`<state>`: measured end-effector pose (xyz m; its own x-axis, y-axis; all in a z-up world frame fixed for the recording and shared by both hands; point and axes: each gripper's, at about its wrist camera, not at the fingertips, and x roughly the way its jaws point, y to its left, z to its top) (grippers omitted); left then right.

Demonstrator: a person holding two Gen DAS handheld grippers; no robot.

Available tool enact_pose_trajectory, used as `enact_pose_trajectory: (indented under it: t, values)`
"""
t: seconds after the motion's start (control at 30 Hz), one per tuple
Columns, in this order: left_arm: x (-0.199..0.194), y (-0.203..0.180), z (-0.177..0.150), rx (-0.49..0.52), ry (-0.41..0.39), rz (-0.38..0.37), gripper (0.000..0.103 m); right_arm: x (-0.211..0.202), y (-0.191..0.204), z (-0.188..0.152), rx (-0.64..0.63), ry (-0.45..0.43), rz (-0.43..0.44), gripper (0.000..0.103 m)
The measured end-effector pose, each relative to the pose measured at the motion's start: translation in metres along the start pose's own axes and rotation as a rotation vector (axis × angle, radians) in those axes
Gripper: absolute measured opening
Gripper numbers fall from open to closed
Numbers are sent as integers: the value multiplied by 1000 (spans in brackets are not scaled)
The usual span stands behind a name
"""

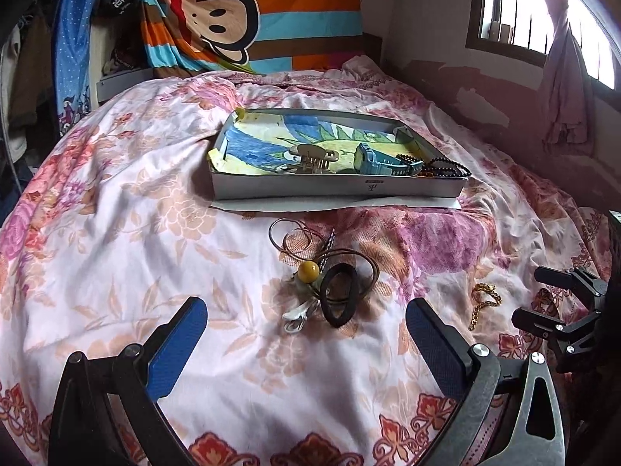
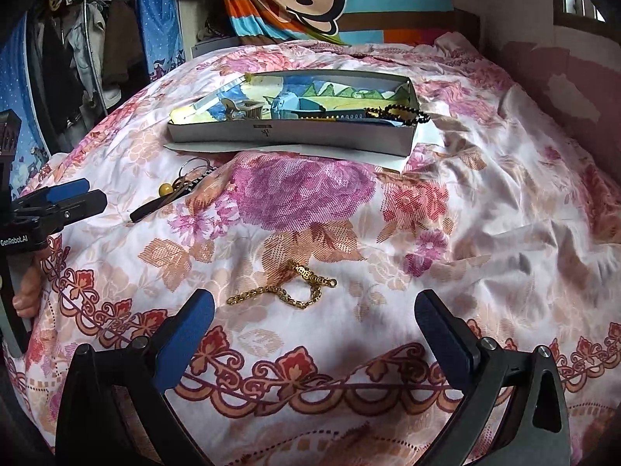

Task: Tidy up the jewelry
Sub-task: 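Move the right tool toward the gold chain on the bed cover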

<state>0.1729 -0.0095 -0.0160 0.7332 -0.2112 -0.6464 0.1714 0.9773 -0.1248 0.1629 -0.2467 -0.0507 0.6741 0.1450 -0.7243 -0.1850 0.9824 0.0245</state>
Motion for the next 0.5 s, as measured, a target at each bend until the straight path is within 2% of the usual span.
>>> enact_pose_trajectory:
  t: [0.3, 0.37, 0.5]
  values:
    - [19, 4, 1, -33, 57, -83, 102, 27, 3, 3, -3, 93, 81, 101]
    - [22, 3, 3, -28, 61, -104, 98, 32, 3, 5, 6, 108, 97, 101]
    - [34, -3, 4, -9, 104, -139, 77, 40, 5, 8, 11, 119, 119, 101]
